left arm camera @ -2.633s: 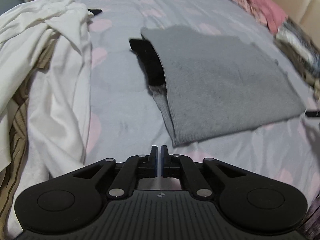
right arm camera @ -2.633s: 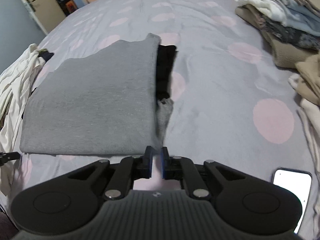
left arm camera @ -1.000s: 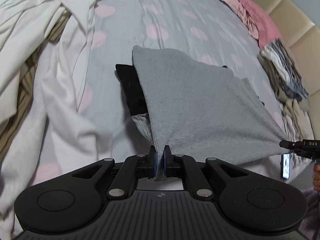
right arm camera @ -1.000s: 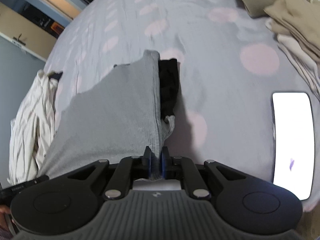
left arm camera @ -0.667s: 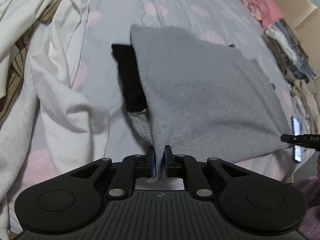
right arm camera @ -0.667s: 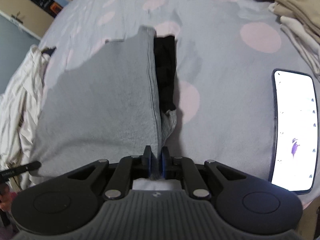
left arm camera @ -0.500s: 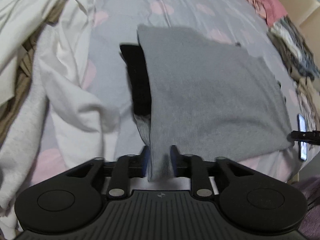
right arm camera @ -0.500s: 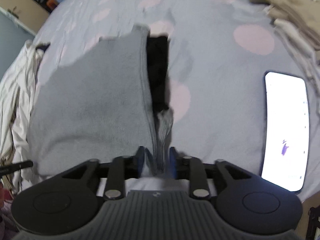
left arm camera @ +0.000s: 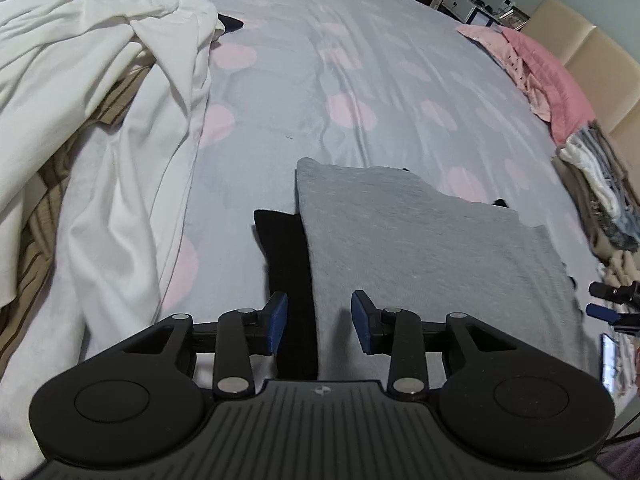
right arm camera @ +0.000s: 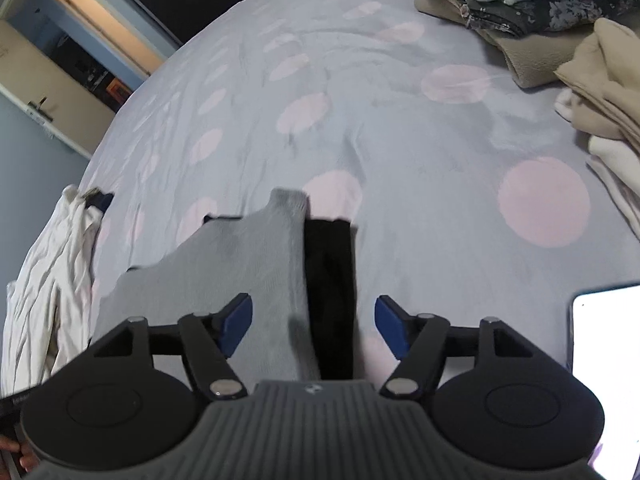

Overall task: Fold clothes
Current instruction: 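Open both grippers and move the right gripper to the black sleeve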

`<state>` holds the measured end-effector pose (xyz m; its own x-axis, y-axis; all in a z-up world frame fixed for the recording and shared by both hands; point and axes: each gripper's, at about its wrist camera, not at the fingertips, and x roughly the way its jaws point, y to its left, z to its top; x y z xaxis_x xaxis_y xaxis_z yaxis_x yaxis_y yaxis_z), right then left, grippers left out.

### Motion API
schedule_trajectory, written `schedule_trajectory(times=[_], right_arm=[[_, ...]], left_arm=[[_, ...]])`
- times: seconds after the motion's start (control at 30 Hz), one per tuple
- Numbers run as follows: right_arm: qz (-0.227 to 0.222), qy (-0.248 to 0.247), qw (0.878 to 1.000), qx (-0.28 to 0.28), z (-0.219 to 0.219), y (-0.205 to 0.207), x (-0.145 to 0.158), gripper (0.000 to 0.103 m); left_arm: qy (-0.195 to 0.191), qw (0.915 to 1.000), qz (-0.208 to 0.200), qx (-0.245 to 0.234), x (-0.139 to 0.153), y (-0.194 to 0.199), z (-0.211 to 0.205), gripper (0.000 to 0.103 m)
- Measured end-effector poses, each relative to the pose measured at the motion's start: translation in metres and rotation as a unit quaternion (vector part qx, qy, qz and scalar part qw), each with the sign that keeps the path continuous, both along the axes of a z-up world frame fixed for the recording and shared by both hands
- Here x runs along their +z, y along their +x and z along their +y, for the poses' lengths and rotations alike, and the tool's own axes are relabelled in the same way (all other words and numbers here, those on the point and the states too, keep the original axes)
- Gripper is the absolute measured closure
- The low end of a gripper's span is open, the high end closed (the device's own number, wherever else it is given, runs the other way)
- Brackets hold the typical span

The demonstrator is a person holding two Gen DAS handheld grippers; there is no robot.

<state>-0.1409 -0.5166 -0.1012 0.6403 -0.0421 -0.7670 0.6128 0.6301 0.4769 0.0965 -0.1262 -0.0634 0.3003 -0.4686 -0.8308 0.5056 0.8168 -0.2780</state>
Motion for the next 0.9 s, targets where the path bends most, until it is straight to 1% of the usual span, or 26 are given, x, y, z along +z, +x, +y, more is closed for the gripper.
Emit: schedule_trajectory(times=[0.07,0.23,0.3,0.37,0.4,0.47,0.57,0.63,0.77,0.9], right_arm=[[0.002,0.002,1.000,0.001,-0.005,0.011,-0.008,0.033],[0.017,0.003,1.000,0.002,-0.012,0.032,-0.029,0.034],[0.022,-0.012,1.000,0.006,-0.011,0.036,-0.031,0.045],[0.024,-0.017,0.999,0.017,-0.010,0.039,-0.032,0.071],[0.022,-0.013,0.999,0.018,-0.009,0.040,-0.032,0.080],[0.018,-0.001,1.000,0.017,-0.008,0.041,-0.030,0.087],[0.015,0.000,1.000,0.016,-0.004,0.042,-0.020,0.089],[0.006,0.005,1.000,0.016,0.001,0.043,-0.008,0.089],[-0.004,0.002,0.999,0.033,0.021,0.050,0.022,0.089],[-0.025,0.001,0.998,0.054,0.049,0.062,0.049,0.089]], left_arm=[[-0.002,1.0000,-0.008,0.002,-0.006,0.005,-0.002,0.071],[-0.001,1.0000,-0.006,0.005,-0.016,0.016,-0.006,0.071],[-0.001,1.0000,-0.008,0.005,-0.017,0.018,-0.007,0.071],[-0.002,0.9999,-0.010,0.005,-0.016,0.018,-0.007,0.071],[-0.003,0.9999,-0.012,0.005,-0.016,0.018,-0.007,0.071],[-0.005,0.9999,-0.014,0.005,-0.015,0.018,-0.006,0.071],[-0.008,0.9998,-0.018,0.005,-0.012,0.018,-0.005,0.071],[-0.010,0.9997,-0.022,0.008,-0.009,0.016,-0.003,0.071],[-0.023,0.9993,-0.026,0.015,0.000,0.012,0.005,0.071],[-0.050,0.9983,-0.025,0.014,0.010,0.005,0.013,0.071]])
